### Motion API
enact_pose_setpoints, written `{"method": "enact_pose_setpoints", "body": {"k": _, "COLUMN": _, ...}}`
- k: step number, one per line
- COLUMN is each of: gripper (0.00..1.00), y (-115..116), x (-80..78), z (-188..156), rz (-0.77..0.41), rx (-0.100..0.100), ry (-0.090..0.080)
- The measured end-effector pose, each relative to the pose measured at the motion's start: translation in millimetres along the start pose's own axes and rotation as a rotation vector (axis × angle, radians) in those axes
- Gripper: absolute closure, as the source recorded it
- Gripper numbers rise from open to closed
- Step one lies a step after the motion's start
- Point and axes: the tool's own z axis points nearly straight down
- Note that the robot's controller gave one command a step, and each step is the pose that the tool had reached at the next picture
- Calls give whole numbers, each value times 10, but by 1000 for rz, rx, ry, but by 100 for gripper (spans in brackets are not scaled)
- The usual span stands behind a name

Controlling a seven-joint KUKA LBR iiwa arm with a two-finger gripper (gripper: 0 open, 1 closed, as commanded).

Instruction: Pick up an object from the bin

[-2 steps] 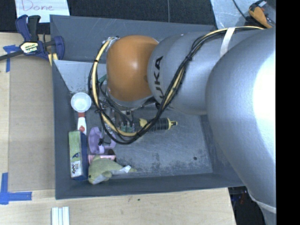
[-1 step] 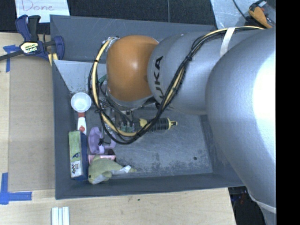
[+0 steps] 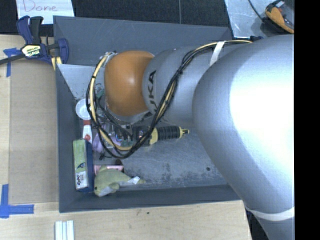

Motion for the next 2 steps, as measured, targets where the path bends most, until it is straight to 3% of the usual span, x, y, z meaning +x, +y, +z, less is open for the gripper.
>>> {"method": "enact_pose_setpoints", "body": {"k": 1, "gripper": 100, "y": 18, "x": 496, "z": -7, "rz": -51, "rx": -2, "ry": -7}}
{"method": "enact_pose_setpoints", "body": {"k": 2, "gripper": 100, "y": 15, "x": 495, "z": -7, "rz": -50, "rx": -3, "ry": -7}}
